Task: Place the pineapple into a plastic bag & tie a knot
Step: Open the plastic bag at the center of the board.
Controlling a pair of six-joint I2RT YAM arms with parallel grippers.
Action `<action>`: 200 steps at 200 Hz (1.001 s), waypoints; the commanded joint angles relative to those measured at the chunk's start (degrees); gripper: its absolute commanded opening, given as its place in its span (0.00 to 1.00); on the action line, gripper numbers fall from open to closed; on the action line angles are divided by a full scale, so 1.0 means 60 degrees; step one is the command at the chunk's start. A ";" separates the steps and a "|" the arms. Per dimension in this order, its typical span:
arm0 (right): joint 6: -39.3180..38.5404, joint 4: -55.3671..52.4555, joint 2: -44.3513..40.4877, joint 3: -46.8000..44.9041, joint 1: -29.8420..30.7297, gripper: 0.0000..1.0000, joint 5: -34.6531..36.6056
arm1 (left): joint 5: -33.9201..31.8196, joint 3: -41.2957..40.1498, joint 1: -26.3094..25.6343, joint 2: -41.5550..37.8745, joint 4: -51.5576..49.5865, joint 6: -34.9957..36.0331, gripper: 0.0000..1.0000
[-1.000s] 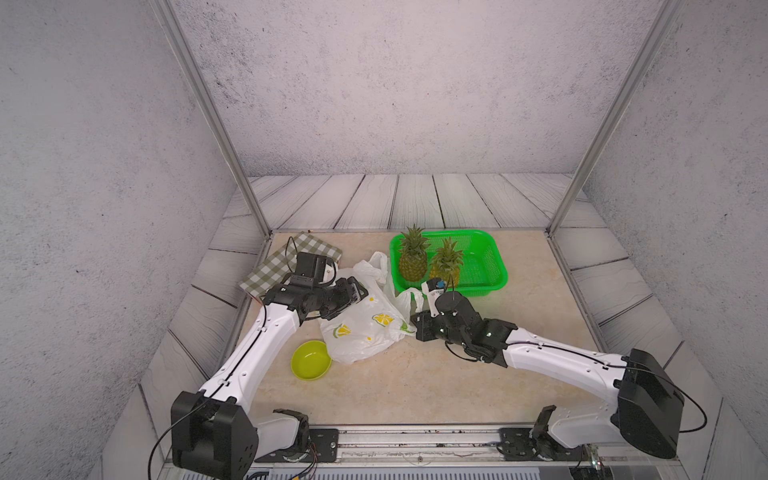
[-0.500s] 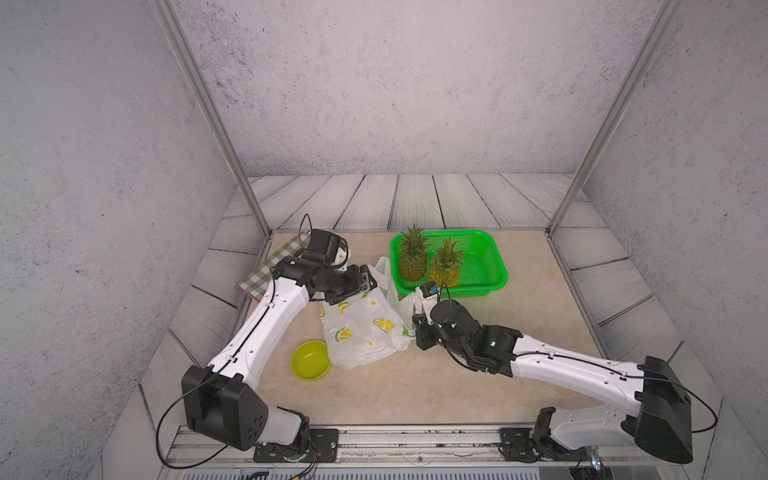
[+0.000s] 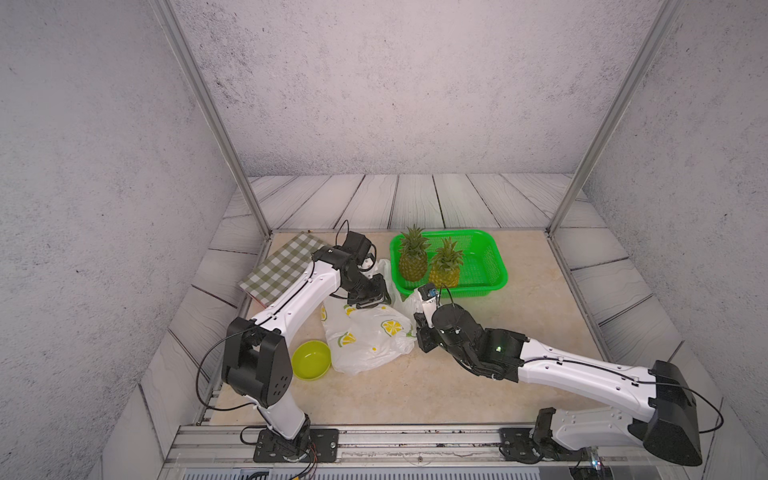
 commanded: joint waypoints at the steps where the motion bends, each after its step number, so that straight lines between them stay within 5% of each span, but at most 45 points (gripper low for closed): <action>1: -0.0058 -0.0074 -0.0317 -0.0223 0.0039 0.00 0.0502 | 0.0527 0.0043 -0.0061 -0.0078 0.0014 0.0113 0.06; 6: -0.0040 -0.0098 -0.0359 -0.0292 0.0038 0.00 0.0518 | 0.0475 0.0038 -0.0061 -0.0123 0.0078 0.0075 0.00; 29: 0.0195 -0.0179 -0.0673 -0.0591 0.0030 0.00 0.0621 | 0.0117 -0.0132 -0.0055 -0.0812 0.0825 -0.0201 0.00; 84: 0.0685 -0.0369 -0.1766 -0.1558 0.0023 0.19 0.0587 | -0.0164 -0.2603 -0.0061 -0.3961 0.5279 -0.0346 0.00; 113: 0.0924 -0.0777 -0.2494 -0.1877 0.0015 0.46 0.0712 | 0.0095 -0.4929 -0.0047 -0.5702 0.8160 -0.0695 0.00; 151: 0.1361 -0.1492 -0.4202 -0.2109 -0.0007 0.73 0.1242 | 0.0493 -0.5937 -0.0031 -0.6618 0.8484 -0.0633 0.00; 200: 0.1684 -0.1713 -0.5496 -0.1844 -0.0346 0.78 0.1282 | 0.1156 -0.5838 -0.0032 -0.6826 0.8692 -0.0755 0.00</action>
